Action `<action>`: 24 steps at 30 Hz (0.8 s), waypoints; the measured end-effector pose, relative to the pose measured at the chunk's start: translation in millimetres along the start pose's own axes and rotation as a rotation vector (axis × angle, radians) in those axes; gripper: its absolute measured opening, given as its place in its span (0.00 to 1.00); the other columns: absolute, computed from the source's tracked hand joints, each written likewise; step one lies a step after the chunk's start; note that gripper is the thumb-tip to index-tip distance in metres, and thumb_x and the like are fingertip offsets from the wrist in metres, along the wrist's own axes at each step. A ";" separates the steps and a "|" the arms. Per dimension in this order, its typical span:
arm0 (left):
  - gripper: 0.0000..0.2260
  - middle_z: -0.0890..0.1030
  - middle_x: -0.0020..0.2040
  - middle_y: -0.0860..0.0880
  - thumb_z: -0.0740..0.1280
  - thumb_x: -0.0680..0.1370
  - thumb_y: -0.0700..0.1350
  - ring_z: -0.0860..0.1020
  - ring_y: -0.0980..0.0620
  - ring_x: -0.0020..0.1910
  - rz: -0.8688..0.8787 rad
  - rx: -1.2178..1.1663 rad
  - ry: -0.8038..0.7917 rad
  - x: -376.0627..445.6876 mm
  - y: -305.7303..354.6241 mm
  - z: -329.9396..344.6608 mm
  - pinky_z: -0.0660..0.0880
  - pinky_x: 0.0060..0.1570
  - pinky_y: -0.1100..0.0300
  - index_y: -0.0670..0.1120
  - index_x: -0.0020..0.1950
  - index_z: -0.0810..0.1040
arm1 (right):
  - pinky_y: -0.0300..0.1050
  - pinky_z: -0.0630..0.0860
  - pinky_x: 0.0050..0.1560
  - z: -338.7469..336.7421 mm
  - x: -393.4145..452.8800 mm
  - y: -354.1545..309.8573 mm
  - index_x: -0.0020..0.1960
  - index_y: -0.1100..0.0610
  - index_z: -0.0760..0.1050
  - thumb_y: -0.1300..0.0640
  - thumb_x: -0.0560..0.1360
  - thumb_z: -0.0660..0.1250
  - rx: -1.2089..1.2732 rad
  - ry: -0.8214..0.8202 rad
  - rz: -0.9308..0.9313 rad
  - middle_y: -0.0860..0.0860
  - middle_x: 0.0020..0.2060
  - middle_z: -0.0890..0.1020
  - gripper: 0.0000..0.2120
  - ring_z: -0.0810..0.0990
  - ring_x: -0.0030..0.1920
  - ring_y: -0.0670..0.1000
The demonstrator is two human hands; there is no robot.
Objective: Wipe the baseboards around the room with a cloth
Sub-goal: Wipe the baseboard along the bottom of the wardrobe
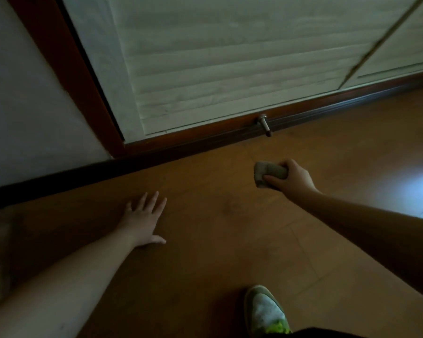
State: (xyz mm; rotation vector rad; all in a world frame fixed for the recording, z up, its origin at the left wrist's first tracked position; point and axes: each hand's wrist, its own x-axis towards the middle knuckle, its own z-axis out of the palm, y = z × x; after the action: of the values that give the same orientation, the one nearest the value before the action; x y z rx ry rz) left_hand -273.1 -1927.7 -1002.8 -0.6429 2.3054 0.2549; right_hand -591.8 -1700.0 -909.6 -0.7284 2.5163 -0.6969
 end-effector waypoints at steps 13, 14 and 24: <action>0.64 0.31 0.79 0.41 0.76 0.65 0.67 0.35 0.38 0.78 -0.009 -0.021 -0.028 67.3 90.3 -39.1 0.47 0.77 0.37 0.50 0.79 0.32 | 0.28 0.64 0.44 108.2 74.6 -1.1 0.60 0.51 0.72 0.54 0.72 0.74 0.133 0.000 -0.181 0.45 0.52 0.75 0.20 0.73 0.50 0.42; 0.63 0.31 0.79 0.41 0.77 0.65 0.66 0.36 0.38 0.78 -0.009 -0.019 -0.017 67.8 90.5 -37.1 0.48 0.77 0.37 0.49 0.80 0.32 | 0.28 0.65 0.46 121.1 82.8 -11.2 0.61 0.52 0.72 0.54 0.72 0.74 0.150 -0.005 -0.195 0.46 0.53 0.75 0.20 0.73 0.51 0.43; 0.64 0.31 0.79 0.42 0.76 0.63 0.69 0.36 0.38 0.79 -0.021 -0.012 0.011 78.3 88.1 -20.2 0.47 0.77 0.40 0.51 0.79 0.32 | 0.38 0.75 0.54 173.8 133.9 -33.7 0.60 0.56 0.74 0.53 0.71 0.76 0.183 -0.113 -0.363 0.51 0.55 0.79 0.21 0.77 0.54 0.46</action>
State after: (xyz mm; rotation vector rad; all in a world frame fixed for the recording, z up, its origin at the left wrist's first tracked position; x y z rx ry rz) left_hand -379.0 -1888.8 -1042.6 -0.6755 2.3085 0.2565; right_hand -592.2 -1862.6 -1060.7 -1.1355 2.2039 -0.9630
